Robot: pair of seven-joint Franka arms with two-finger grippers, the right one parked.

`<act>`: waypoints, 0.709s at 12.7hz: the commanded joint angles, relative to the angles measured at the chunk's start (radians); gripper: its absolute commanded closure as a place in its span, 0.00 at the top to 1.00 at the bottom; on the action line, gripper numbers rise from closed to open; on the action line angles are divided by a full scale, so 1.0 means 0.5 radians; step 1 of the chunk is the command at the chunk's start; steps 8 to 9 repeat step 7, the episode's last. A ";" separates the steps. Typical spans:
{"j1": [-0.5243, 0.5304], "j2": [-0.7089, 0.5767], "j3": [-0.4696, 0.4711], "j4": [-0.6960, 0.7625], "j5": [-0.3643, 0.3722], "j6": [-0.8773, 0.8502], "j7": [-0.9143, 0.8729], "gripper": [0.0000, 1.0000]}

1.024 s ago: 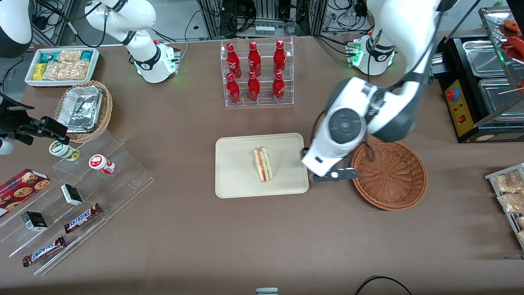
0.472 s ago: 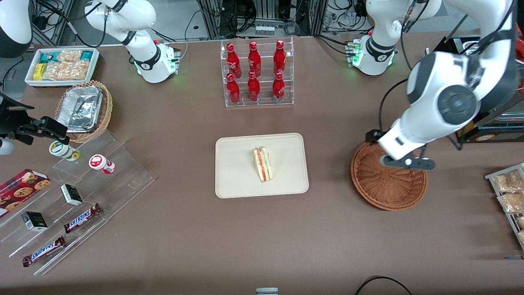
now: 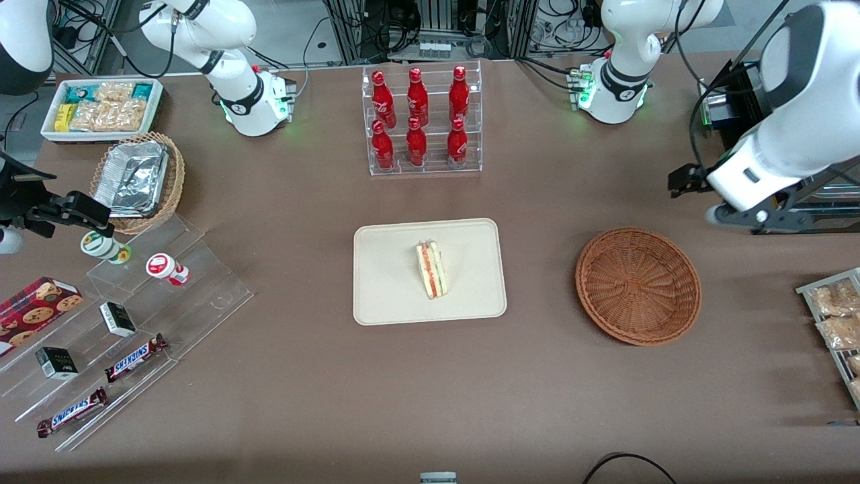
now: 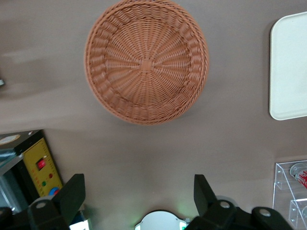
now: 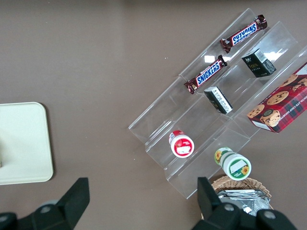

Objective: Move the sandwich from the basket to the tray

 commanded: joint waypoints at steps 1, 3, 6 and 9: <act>0.063 -0.072 -0.026 0.013 -0.022 -0.086 0.030 1.00; 0.063 -0.106 -0.023 0.013 -0.016 -0.089 0.027 1.00; 0.060 -0.100 -0.020 0.114 -0.006 -0.174 0.061 1.00; 0.063 -0.097 -0.017 0.138 -0.006 -0.178 0.119 1.00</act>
